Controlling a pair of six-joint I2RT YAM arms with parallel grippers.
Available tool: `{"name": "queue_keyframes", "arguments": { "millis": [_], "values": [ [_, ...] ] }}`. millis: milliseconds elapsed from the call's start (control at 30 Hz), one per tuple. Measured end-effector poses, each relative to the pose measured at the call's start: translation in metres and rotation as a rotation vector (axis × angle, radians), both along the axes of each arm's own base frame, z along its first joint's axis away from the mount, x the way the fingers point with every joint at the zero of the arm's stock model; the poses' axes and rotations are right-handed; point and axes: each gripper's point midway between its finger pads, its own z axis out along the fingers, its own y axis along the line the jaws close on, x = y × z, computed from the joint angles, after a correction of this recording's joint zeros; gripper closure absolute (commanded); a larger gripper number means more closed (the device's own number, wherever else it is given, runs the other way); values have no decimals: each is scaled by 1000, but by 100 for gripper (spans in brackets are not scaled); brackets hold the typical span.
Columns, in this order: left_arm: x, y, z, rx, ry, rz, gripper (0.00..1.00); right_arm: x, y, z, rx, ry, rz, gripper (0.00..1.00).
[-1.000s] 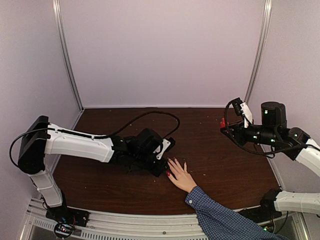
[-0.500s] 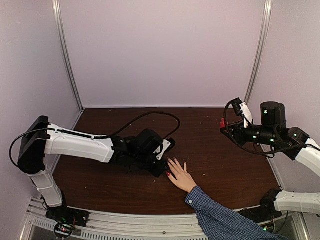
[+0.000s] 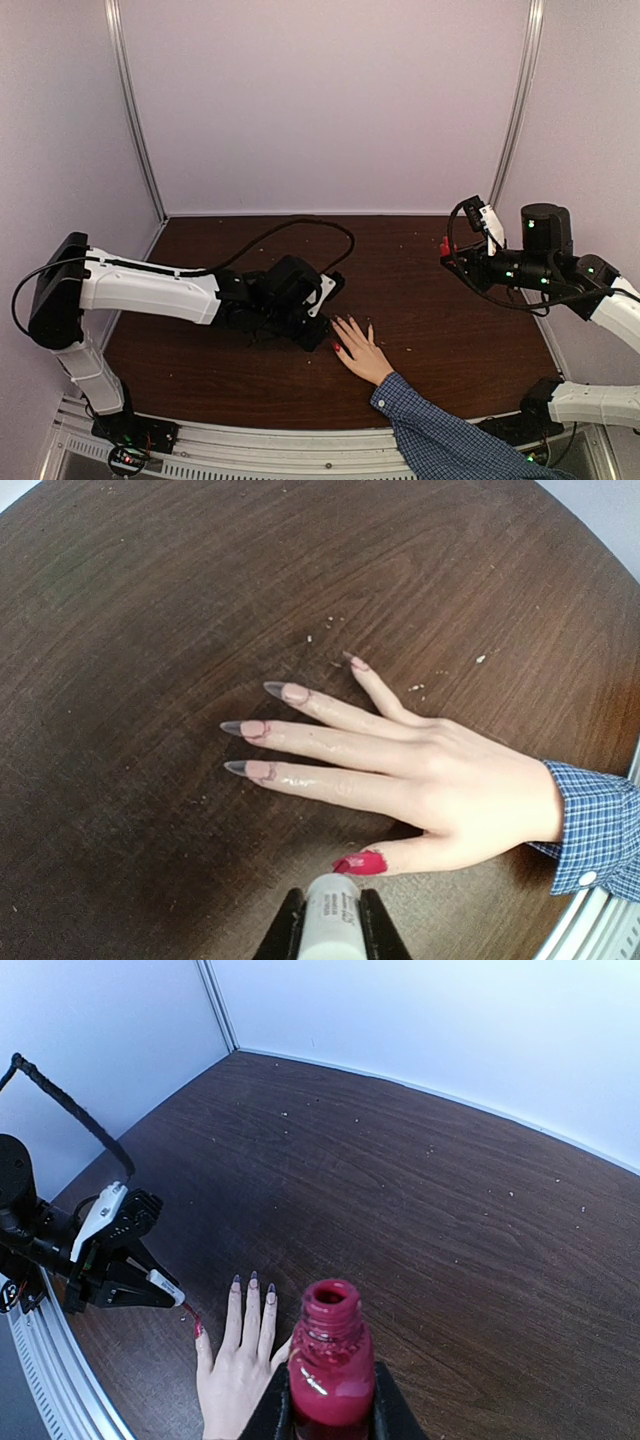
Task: Paint the nails
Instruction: Paint the nail with the hand.
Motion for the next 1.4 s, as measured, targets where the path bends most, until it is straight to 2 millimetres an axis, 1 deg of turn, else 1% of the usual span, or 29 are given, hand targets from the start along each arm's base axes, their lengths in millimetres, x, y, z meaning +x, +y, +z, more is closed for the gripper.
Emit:
{"name": "queue_keyframes", "arguments": {
  "millis": [133,333,533,700,933,1100,1400],
  "values": [
    [1,6,1,9,-11,12,100,0,0,0,0,0,0,100],
    [-3,12,14,-29,-36,7,100,0,0,0,0,0,0,100],
    [-7,4,24,-65,-66,-32,100,0,0,0,0,0,0,100],
    [-13,-6,19,-57,-57,-66,100,0,0,0,0,0,0,100],
    [-11,-13,11,-37,-43,-70,100,0,0,0,0,0,0,100],
    [-11,-14,6,-23,-35,-71,100,0,0,0,0,0,0,100],
    [-10,-15,7,-12,-29,-71,100,0,0,0,-1,1,0,100]
  ]
}}
